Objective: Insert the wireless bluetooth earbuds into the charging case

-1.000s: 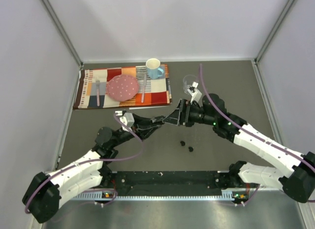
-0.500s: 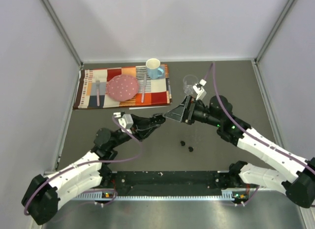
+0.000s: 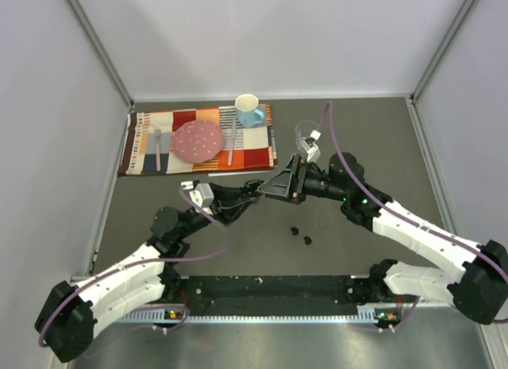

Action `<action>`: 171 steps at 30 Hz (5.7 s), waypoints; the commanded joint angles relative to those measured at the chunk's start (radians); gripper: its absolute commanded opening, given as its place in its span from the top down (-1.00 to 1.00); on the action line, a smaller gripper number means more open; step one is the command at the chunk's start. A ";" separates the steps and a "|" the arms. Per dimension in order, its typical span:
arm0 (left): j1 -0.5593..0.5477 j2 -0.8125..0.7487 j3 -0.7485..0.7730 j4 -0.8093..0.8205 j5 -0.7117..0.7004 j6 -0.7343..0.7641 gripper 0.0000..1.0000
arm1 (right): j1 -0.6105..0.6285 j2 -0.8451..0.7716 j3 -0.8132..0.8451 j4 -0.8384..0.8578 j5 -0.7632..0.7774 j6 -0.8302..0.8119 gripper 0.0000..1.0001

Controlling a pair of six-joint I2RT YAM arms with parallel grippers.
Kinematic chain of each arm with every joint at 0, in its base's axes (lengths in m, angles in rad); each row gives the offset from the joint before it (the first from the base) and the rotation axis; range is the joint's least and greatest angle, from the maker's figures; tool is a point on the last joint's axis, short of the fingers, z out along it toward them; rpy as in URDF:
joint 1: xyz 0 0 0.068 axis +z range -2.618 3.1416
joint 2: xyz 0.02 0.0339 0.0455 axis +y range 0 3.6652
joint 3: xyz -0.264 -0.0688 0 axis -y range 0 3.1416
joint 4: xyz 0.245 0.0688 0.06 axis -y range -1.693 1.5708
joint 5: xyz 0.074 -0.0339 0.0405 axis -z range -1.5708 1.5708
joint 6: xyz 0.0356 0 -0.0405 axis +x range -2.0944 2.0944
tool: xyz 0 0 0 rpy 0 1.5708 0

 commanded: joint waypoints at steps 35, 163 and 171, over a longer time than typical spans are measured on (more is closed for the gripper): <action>-0.003 0.044 0.053 0.044 -0.022 -0.082 0.45 | -0.008 0.108 -0.064 0.332 -0.084 0.159 1.00; -0.003 -0.171 -0.068 -0.085 -0.100 -0.019 1.00 | -0.108 0.059 -0.366 -0.431 0.370 -0.177 0.64; -0.002 -0.173 -0.068 -0.094 -0.104 -0.022 1.00 | -0.106 0.070 -0.372 -0.404 0.352 -0.173 0.65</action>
